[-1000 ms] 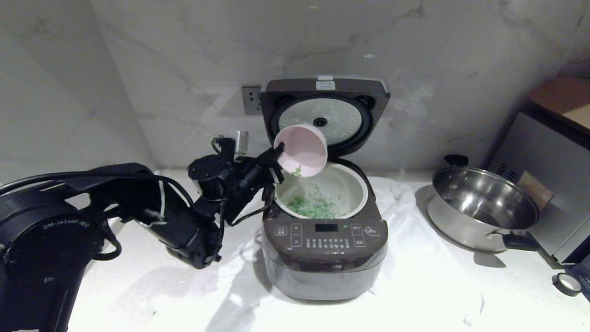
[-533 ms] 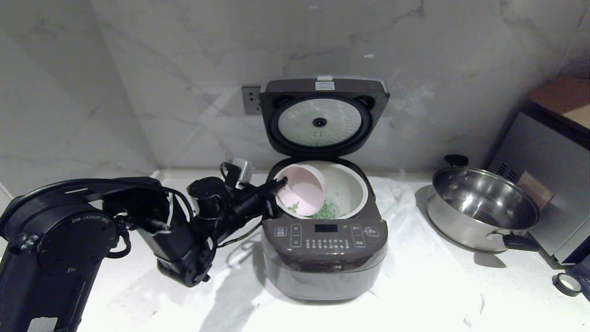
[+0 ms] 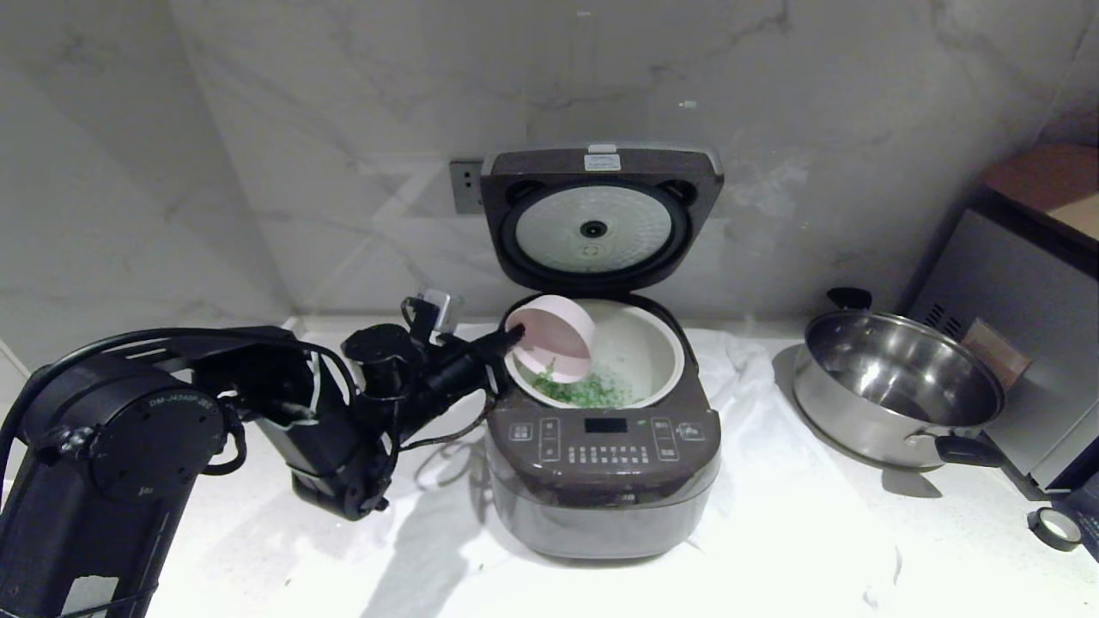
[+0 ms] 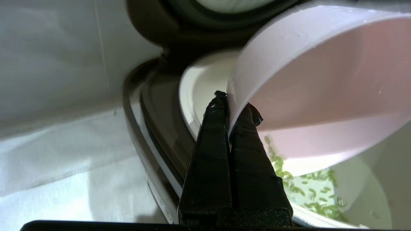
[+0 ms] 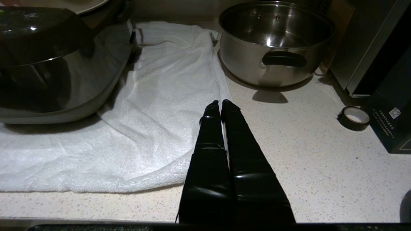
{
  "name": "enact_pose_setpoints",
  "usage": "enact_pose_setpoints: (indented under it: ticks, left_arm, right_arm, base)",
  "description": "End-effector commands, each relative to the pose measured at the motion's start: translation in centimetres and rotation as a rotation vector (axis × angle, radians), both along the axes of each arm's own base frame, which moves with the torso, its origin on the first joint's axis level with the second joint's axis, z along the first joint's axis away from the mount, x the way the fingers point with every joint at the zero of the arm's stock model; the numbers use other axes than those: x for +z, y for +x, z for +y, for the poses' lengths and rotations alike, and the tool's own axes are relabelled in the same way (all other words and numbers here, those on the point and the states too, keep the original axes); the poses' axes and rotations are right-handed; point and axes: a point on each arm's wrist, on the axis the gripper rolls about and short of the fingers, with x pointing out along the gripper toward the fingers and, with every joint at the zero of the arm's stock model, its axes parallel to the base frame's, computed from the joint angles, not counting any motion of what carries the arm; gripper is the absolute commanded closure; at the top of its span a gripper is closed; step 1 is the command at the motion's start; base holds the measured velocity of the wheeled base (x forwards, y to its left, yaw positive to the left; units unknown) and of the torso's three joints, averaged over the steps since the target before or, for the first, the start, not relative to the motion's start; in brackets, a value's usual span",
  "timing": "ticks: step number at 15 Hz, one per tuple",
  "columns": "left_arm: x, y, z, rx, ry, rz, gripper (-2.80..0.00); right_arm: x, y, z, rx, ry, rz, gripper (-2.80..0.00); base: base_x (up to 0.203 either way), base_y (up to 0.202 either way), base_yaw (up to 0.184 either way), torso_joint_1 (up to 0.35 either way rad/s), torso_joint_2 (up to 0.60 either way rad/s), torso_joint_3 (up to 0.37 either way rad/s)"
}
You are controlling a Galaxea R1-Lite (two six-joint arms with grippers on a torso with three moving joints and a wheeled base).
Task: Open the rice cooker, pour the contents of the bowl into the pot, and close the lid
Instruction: Pour the water from the bowl into the rice cooker
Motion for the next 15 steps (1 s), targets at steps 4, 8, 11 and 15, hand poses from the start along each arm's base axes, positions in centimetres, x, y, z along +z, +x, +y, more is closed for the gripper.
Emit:
enact_pose_setpoints:
  ticks: [4,8,11,15]
  left_arm:
    - [1.6,-0.1,0.3,0.003,-0.032,-0.034,0.0]
    - [4.3,0.4,0.3,0.023,-0.106,-0.09,0.0]
    - [6.0,0.2,0.6,0.04,-0.128,-0.131,0.0]
    - [7.3,-1.1,3.0,0.096,-0.113,-0.098,0.0]
  right_arm:
    - [0.0,0.0,0.0,0.001,0.0,0.001,0.0]
    - [0.0,0.0,0.0,0.001,0.0,0.001,0.0]
    - [0.0,0.0,0.0,0.0,0.0,0.0,0.0]
    - [0.0,0.0,0.0,0.0,0.0,0.001,0.0]
  base:
    - [0.0,0.0,0.0,0.0,0.0,0.0]
    - [0.0,0.0,0.0,0.0,0.0,0.0]
    - [0.0,0.0,0.0,0.0,0.0,0.0]
    - [0.0,0.0,0.0,0.0,0.0,0.0]
